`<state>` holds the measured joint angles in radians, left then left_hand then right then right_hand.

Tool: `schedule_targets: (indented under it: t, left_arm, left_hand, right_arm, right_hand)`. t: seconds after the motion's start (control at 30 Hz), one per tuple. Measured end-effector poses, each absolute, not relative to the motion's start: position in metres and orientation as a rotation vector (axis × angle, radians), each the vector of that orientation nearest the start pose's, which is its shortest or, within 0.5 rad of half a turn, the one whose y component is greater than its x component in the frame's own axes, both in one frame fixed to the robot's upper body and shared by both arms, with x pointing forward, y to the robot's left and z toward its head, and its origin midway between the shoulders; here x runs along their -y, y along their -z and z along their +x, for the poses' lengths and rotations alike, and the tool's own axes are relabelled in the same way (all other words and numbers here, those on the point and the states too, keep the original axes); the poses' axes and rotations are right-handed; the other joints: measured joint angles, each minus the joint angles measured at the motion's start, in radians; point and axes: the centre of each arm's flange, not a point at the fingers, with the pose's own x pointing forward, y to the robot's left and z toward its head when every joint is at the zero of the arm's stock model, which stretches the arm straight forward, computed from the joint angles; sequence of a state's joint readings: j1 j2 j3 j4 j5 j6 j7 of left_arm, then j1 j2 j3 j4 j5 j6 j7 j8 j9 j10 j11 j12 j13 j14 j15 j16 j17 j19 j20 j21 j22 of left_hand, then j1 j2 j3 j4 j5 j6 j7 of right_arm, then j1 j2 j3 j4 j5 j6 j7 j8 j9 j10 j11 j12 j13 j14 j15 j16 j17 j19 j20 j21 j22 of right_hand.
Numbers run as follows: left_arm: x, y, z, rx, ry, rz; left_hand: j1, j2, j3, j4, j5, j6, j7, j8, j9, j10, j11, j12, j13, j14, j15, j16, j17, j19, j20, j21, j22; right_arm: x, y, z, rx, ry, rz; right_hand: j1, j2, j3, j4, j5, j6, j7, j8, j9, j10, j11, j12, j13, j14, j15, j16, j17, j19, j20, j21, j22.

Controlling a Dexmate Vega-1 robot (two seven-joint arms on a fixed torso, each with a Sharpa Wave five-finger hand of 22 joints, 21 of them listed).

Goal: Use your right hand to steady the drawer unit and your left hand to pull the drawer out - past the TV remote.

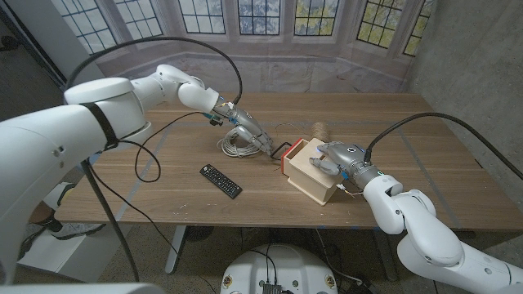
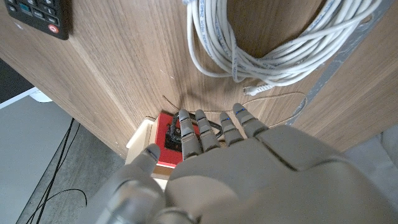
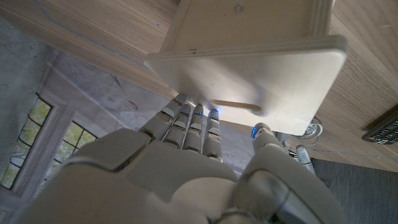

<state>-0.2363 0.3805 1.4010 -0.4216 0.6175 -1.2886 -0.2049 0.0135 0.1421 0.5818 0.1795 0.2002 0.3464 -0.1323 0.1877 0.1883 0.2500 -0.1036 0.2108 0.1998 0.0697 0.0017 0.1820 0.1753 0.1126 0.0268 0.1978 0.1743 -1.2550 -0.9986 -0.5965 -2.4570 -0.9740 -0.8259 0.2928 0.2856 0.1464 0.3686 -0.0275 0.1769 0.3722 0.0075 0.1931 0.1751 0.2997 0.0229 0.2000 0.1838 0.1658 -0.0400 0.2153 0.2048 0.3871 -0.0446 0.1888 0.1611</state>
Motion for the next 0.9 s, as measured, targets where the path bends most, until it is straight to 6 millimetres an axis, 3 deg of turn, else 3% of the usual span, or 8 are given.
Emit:
schedule_targets:
  t: [0.9]
  left_arm:
    - [-0.182, -0.099, 0.645, 0.757, 1.120, 2.134]
  left_hand:
    - [0.000, 0.000, 0.000, 0.000, 0.000, 0.000, 0.000, 0.000, 0.000, 0.000, 0.000, 0.000, 0.000, 0.000, 0.000, 0.000, 0.000, 0.004, -0.004, 0.000, 0.000]
  right_arm:
    - [0.194, 0.074, 0.442, 0.327, 0.060, -1.621]
  right_hand:
    - [-0.004, 0.004, 0.007, -0.001, 0.000, 0.005, 0.002, -0.001, 0.001, 0.005, 0.005, 0.000, 0.000, 0.004, 0.004, 0.000, -0.005, 0.004, 0.004, 0.000, -0.001]
